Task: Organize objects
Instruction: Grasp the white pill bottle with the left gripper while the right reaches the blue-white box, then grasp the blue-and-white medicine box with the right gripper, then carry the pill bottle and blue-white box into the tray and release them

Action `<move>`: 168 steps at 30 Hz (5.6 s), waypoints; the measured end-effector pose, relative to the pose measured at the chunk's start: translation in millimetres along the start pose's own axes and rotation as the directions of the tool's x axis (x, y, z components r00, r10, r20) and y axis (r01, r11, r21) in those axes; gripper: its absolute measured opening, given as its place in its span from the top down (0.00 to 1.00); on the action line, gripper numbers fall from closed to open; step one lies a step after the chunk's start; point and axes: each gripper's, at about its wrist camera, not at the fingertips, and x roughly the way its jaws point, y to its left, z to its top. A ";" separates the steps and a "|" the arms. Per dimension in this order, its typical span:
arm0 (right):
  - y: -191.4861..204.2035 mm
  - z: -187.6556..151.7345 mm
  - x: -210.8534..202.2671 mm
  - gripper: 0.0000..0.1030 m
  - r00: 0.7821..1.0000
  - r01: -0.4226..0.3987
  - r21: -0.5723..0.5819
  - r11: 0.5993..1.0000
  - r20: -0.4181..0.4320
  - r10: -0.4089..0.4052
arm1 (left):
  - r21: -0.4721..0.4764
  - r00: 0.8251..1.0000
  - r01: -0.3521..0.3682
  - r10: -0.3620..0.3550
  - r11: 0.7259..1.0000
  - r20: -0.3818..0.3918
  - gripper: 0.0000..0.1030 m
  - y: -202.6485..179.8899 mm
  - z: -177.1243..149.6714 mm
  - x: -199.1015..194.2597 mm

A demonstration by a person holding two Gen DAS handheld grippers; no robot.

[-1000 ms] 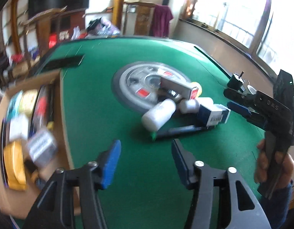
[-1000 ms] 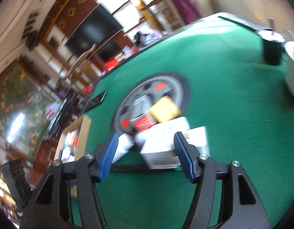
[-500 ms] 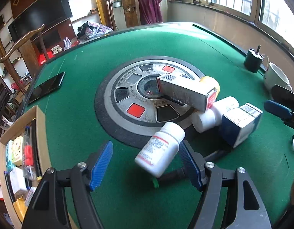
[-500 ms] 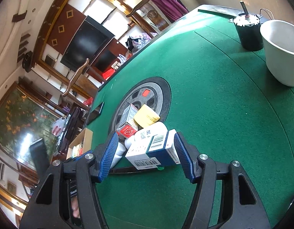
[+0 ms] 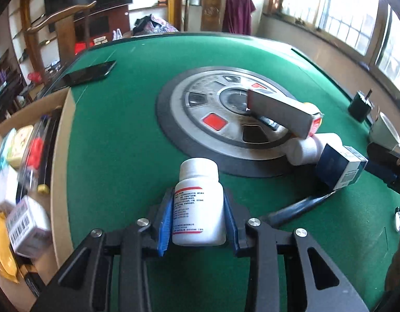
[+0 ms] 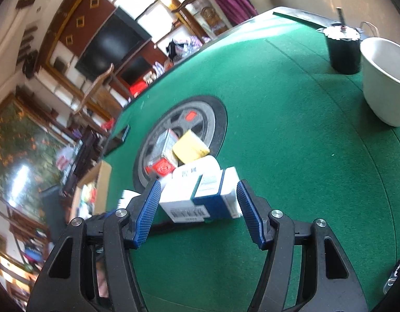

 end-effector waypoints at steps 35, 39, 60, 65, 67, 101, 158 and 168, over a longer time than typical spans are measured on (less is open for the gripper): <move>16.1 11.9 54.4 0.34 0.969 -0.183 -0.111 0.977 -0.187 0.160 | -0.044 0.999 0.042 -0.041 0.998 0.021 0.66 21.2 0.1 1.2; 35.6 -9.2 37.6 0.34 0.909 -0.355 -0.147 0.923 -0.286 0.304 | -0.051 0.999 0.039 -0.038 0.998 0.019 0.66 22.7 0.6 1.2; 81.9 -7.3 88.1 0.34 0.958 -0.037 0.042 0.998 -0.282 0.047 | -0.032 1.000 0.017 -0.016 0.999 0.026 0.65 18.6 -1.1 1.1; 80.0 -10.2 98.5 0.41 0.968 -0.019 0.023 1.000 -0.251 0.024 | -0.030 1.000 0.014 -0.013 0.999 0.027 0.65 18.6 -1.5 1.3; 73.5 -9.1 95.0 0.49 0.970 -0.054 0.033 0.998 -0.235 0.061 | -0.027 1.000 0.009 -0.009 1.000 0.028 0.65 17.8 -2.1 1.5; 86.3 -11.9 44.7 0.52 0.993 -0.113 -0.115 0.987 -0.031 0.110 | -0.147 0.973 0.152 -0.122 0.977 0.198 0.66 44.0 2.9 -60.0; 295.0 -159.7 127.6 0.51 0.920 -0.336 -0.461 0.821 -0.346 0.183 | -0.488 0.980 0.024 0.074 0.873 0.182 0.65 243.8 -102.3 -124.8; 290.0 -158.8 119.5 0.51 0.933 -0.311 -0.471 0.826 -0.314 0.173 | -0.476 0.978 0.027 0.074 0.879 0.194 0.65 236.3 -98.7 -132.6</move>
